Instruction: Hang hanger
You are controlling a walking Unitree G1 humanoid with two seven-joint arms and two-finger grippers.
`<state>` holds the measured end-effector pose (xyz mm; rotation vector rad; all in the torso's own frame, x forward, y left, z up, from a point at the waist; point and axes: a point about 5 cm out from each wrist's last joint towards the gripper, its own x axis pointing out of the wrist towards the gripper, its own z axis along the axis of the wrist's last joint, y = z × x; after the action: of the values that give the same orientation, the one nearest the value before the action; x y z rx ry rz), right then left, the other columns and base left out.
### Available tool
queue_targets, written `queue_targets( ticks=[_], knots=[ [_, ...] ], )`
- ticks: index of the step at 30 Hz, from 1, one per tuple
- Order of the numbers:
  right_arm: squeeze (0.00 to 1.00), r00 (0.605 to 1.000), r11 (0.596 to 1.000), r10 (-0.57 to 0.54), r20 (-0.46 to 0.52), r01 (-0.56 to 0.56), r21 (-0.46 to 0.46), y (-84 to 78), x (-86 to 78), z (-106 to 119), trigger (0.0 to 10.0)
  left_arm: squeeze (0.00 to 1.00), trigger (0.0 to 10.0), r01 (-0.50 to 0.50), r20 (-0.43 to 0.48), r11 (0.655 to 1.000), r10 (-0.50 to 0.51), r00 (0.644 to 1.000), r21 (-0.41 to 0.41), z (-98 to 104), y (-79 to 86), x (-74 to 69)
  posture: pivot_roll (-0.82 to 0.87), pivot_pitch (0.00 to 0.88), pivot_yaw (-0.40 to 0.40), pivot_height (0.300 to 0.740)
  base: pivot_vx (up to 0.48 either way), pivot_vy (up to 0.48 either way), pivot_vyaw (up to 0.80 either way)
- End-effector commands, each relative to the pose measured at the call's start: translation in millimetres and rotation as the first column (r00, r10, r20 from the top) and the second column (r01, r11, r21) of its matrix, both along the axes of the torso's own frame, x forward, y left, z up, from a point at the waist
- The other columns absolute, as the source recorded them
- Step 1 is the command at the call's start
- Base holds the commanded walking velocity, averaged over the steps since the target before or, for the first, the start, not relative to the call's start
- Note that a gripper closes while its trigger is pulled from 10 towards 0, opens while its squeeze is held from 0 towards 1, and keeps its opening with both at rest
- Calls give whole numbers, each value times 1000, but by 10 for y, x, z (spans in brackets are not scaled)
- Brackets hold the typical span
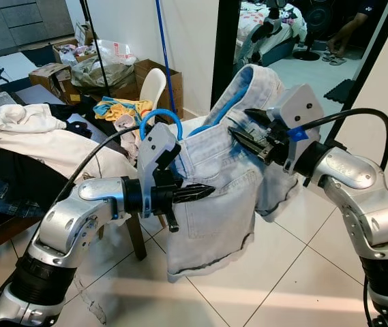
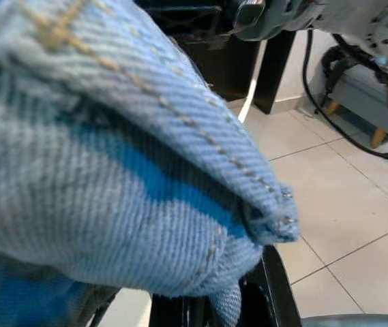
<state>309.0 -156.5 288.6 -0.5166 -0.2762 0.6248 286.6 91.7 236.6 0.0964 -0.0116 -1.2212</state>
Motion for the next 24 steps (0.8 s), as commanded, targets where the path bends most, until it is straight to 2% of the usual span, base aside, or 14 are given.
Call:
queue_targets(
  ticks=[1,2,11,16,18,20,22,24],
  knots=[
    [0,1000,1000,-1,5,1,-16,32,16,-6,4000,0,10000,50,53,999,-49,997,-19,129,-52,-61,4,65,34,740,0,0,0],
    [0,1000,1000,-5,6,5,-19,28,19,-6,0,0,10000,53,53,998,-52,997,-19,128,-57,-65,4,64,34,740,0,0,0],
    [0,1000,999,-21,0,21,-39,2,24,-10,0,0,10000,52,57,999,-51,997,-18,137,-57,-67,4,66,35,740,0,0,0],
    [0,1000,999,-30,4,30,-17,-41,21,20,0,0,10000,12,61,1000,-11,998,-15,144,4,-25,4,69,34,740,0,0,0],
    [0,1000,997,-9,20,7,77,-122,-13,113,0,0,10000,-46,63,999,47,997,-12,145,94,45,5,69,32,740,0,0,0],
    [0,1000,995,0,26,-3,101,-144,-26,137,0,0,10000,-59,63,998,60,996,-11,145,116,62,5,69,32,740,0,0,0],
    [0,999,986,15,45,-22,165,-302,-82,205,0,0,10000,-126,74,992,125,989,3,157,255,137,2,71,34,740,0,0,0],
    [0,998,984,24,50,-33,176,-465,-153,219,0,0,10000,-155,82,988,155,985,1,204,358,163,3,74,33,740,0,0,0]
  ],
)
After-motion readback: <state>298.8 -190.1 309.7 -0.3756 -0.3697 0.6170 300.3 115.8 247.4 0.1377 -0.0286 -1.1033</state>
